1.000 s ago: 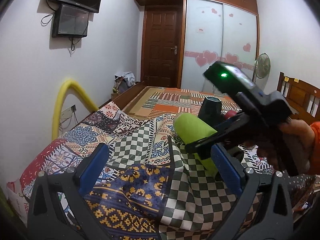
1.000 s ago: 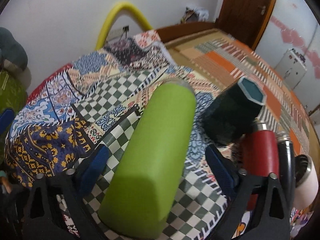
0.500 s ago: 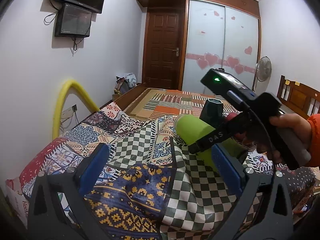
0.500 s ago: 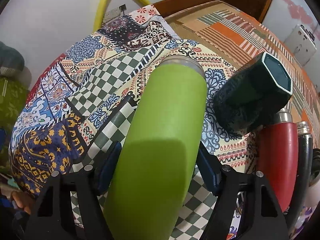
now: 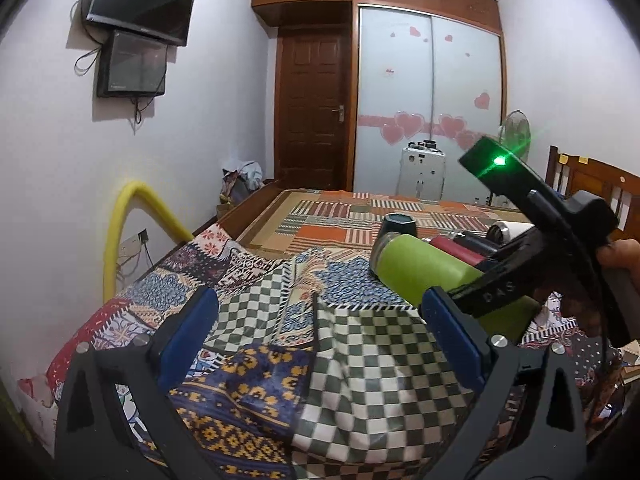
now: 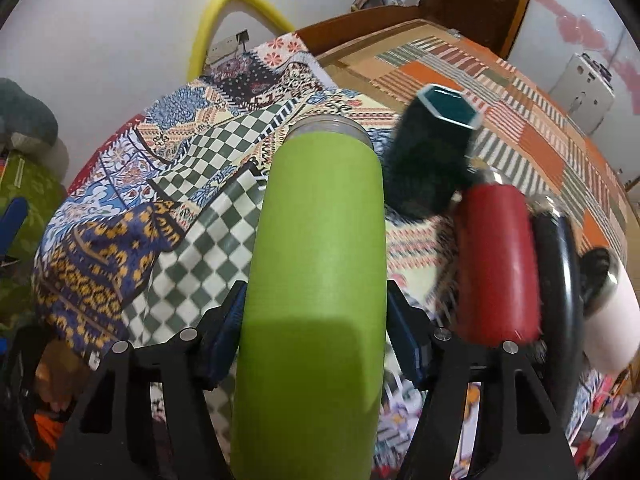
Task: Flip cup upright
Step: 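Lift the lime-green bottle off the cloth with the left tool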
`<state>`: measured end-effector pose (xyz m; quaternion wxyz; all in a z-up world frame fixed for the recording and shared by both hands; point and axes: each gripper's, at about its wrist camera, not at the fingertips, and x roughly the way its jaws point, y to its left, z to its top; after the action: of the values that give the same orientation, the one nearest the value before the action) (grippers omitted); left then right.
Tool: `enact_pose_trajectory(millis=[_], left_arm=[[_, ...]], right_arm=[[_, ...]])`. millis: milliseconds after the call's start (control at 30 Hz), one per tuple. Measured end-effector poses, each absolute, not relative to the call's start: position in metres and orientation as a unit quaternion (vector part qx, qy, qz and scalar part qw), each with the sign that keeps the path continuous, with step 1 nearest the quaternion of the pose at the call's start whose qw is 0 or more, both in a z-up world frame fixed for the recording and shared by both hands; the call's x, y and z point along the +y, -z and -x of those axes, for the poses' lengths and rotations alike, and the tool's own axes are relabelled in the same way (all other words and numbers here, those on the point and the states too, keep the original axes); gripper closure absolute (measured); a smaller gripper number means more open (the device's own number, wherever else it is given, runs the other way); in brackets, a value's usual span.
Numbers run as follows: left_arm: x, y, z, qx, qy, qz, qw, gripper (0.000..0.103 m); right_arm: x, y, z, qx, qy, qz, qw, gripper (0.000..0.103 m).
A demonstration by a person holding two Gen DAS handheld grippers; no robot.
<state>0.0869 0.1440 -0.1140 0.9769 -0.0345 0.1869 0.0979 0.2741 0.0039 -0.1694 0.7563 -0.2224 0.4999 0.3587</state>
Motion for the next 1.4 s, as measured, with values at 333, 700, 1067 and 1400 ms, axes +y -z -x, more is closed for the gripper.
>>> enact_pose_trajectory(millis=[333,700,1067,1400], left_arm=[[0.107,0.105,-0.09,0.193,-0.078,0.018,0.978,0.0],[0.075,0.12,-0.105,0.233,-0.032,0.015,0.972,0.0],[0.071,0.13,-0.12,0.272,-0.019,0.025,0.962,0.0],[0.057,0.117,-0.13,0.296,-0.003,0.034,0.955,0.0]], right_arm=[[-0.049,0.174,-0.256,0.501,-0.343,0.214,0.766,0.041],[-0.077,0.197,-0.254,0.518,-0.331,0.218,0.758,0.041],[-0.081,0.205,-0.256,0.518,-0.343,0.226,0.751,0.04],[-0.115,0.172,-0.233,0.472,-0.339,0.208,0.787,0.032]])
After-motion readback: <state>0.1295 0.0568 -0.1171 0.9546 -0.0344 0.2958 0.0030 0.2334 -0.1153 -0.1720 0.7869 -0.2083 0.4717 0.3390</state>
